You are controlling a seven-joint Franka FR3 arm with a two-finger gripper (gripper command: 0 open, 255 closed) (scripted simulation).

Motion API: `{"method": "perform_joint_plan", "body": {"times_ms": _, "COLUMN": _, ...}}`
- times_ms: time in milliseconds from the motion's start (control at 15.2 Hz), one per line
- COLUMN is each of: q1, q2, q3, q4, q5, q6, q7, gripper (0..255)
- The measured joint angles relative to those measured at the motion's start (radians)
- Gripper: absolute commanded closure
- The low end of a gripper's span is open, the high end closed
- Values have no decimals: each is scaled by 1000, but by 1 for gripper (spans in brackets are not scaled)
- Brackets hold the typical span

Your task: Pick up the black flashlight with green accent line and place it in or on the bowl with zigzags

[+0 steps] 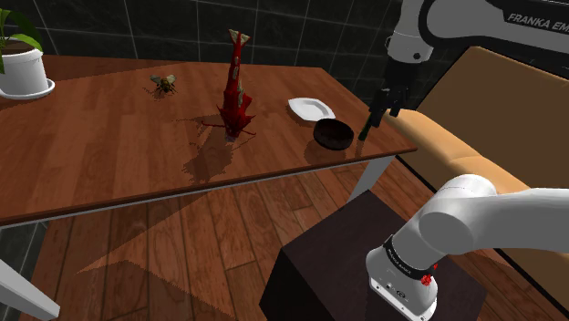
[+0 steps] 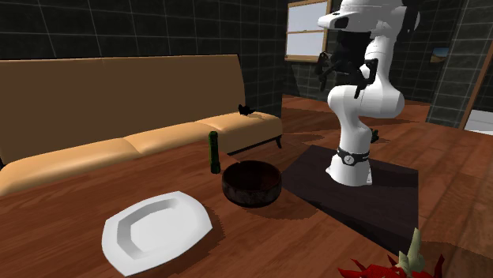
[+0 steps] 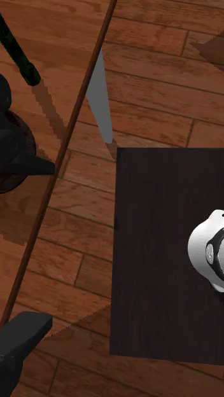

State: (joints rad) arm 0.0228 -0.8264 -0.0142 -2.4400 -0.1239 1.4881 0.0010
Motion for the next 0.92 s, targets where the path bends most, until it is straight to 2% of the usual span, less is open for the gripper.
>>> {"method": "perform_joint_plan", "body": {"times_ms": 198, "q1": -8, "q2": 20, "q3": -28, "q4": 3, "q5": -20, "q6": 22, "q7": -29, "gripper": 0}}
{"method": "perform_joint_plan", "body": {"times_ms": 528, "q1": -38, "q2": 113, "q3": -145, "q4": 20, "q5": -93, "q6": 115, "q7": -149, "gripper": 0}}
{"method": "perform_joint_plan", "body": {"times_ms": 924, "q1": -59, "q2": 256, "q3": -272, "q4": 83, "q5": -141, "q6": 217, "q7": -287, "gripper": 0}}
